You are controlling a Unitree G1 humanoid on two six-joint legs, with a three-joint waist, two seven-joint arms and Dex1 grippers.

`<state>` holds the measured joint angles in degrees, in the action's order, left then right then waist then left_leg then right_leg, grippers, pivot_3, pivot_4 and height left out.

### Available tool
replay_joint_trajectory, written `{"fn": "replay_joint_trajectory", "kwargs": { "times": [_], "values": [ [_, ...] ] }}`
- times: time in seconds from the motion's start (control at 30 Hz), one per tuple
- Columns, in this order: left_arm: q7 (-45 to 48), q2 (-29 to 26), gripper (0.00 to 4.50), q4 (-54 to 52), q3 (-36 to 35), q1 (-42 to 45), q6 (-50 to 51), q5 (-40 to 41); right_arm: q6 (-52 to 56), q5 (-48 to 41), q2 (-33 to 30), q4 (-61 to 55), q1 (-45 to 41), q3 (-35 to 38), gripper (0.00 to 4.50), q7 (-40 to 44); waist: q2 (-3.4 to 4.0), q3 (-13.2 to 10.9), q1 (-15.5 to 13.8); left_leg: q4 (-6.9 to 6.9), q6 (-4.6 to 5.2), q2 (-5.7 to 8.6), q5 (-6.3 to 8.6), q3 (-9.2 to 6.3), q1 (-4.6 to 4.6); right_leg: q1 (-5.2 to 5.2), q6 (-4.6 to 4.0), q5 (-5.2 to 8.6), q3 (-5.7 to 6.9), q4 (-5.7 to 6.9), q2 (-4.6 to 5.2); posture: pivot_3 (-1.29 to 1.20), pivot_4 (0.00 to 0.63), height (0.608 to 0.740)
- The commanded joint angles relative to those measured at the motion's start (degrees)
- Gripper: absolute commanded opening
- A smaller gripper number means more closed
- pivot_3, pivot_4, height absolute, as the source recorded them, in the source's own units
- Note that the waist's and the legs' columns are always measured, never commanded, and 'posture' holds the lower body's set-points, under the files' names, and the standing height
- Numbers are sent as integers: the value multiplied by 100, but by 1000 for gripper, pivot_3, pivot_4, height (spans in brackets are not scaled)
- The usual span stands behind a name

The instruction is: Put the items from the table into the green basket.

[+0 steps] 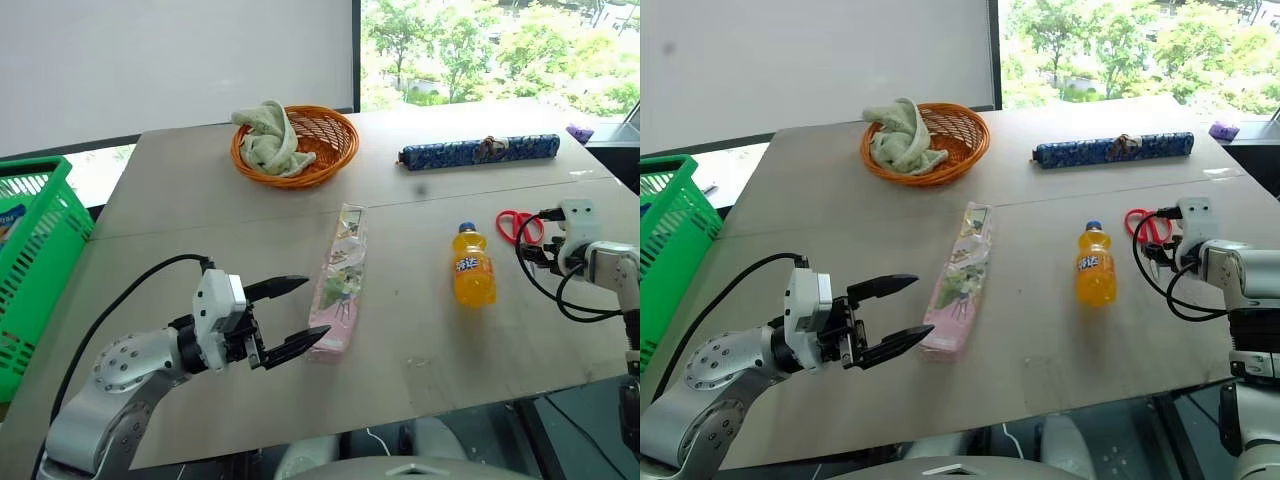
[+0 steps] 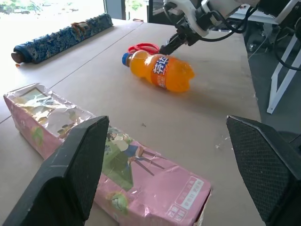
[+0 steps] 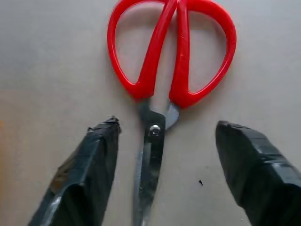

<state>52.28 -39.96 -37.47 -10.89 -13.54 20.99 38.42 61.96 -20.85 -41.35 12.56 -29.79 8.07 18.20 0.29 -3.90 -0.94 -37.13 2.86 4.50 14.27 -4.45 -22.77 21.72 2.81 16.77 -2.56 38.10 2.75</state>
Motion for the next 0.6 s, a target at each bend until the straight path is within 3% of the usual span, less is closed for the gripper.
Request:
{"fn": "replay_joint_trajectory", "kwargs": {
  "times": [0.03, 0.17, 0.33, 0.43, 0.47, 0.6],
  "values": [
    [62, -60, 4136, 94, -118, 174, -50, 74, -121, 89, -104, -217, -105, 87, 4450, 121, 6, 9, -1, -2, 0, 0, 0, -1, 0, 0, 0, 0, 1, 2, 0, 49, 18, 740],
    [165, -36, 4136, 195, 34, 240, -96, -3, -343, 56, -242, -753, 242, 280, 4450, 324, 10, 14, 14, -5, 0, 0, 0, 1, 1, -1, 0, 0, 0, 4, 0, 16, 20, 740],
    [-60, 27, 4136, 325, 220, 544, 90, -86, -114, -658, -170, -2072, 916, 993, 4450, 798, 17, 24, 19, -5, 1, -1, 1, -1, 0, -1, 1, 0, 1, 3, 0, -17, 19, 740],
    [220, -94, 4136, 320, 181, 644, 351, 392, 123, -1111, -45, -2894, 1266, 1213, 4450, 939, 19, 41, 47, -6, 4, -1, 3, -1, 1, -2, 2, -1, -1, 6, -1, -28, 19, 740],
    [249, -110, 4318, 327, 172, 683, 420, 474, 226, -1225, -6, -3093, 1335, 1260, 4483, 934, 17, 46, 62, -6, 6, -1, 4, -1, 2, -2, 2, -1, -1, 7, -2, -42, 20, 740],
    [510, -230, 4318, 434, 265, 882, 455, 481, 629, -1623, 218, -3772, 1542, 1453, 4483, 783, 14, 60, 155, -13, 12, -2, 7, -1, 3, -2, 2, -1, -1, 16, -2, -67, 21, 740]
  ]
}}
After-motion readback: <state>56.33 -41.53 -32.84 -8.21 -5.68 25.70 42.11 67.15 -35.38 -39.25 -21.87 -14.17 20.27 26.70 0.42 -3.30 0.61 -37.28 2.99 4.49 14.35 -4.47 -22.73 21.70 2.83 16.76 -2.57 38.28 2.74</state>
